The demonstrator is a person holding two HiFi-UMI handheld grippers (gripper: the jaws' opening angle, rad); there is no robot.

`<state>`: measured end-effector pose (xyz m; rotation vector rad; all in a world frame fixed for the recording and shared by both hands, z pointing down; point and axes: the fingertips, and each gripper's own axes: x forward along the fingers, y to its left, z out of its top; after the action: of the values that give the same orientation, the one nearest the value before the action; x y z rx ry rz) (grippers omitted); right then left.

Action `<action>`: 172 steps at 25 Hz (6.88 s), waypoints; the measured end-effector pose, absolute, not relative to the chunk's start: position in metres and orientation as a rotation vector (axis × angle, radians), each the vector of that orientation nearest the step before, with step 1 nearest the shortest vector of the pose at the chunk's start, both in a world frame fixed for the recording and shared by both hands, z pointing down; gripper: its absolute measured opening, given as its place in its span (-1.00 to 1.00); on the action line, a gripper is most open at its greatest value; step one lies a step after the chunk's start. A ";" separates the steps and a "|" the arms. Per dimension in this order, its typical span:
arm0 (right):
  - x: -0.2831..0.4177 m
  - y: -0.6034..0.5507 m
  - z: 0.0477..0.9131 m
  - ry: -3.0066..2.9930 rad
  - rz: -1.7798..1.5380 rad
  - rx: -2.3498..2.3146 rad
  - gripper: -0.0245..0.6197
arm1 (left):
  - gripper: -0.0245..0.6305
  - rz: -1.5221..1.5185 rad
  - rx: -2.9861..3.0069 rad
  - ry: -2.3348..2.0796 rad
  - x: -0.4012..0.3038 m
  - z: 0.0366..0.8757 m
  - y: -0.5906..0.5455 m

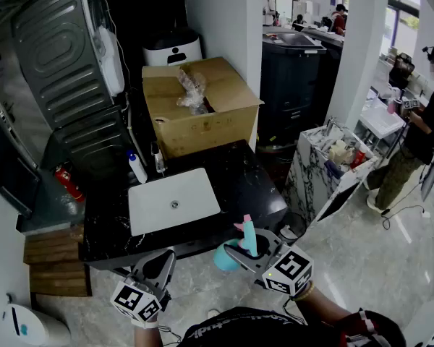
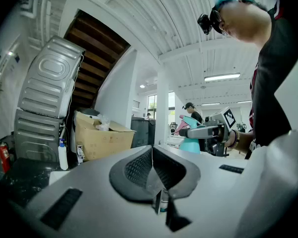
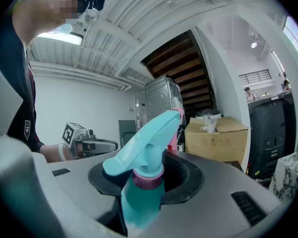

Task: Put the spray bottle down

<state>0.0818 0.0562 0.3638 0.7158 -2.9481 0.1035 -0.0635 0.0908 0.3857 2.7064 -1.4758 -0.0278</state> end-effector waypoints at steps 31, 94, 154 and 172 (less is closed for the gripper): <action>0.069 0.072 0.368 -2.972 0.127 0.769 -0.39 | -0.87 -0.074 2.691 -1.501 -0.087 0.384 0.119; 0.022 -0.119 0.400 -2.913 0.208 0.847 -0.37 | -0.87 -0.096 2.690 -1.443 -0.139 0.398 -0.075; 0.002 -0.409 0.563 -2.568 0.001 1.131 -0.38 | -0.87 -0.012 2.595 -1.675 -0.127 0.509 -0.290; 0.005 -0.406 0.566 -2.600 0.041 1.123 -0.32 | -0.87 -0.062 2.627 -1.638 -0.125 0.494 -0.292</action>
<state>0.0052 -0.4059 0.5657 1.1229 -2.5997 0.0406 -0.1246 -0.2924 0.4939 2.6273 -1.6380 -0.0625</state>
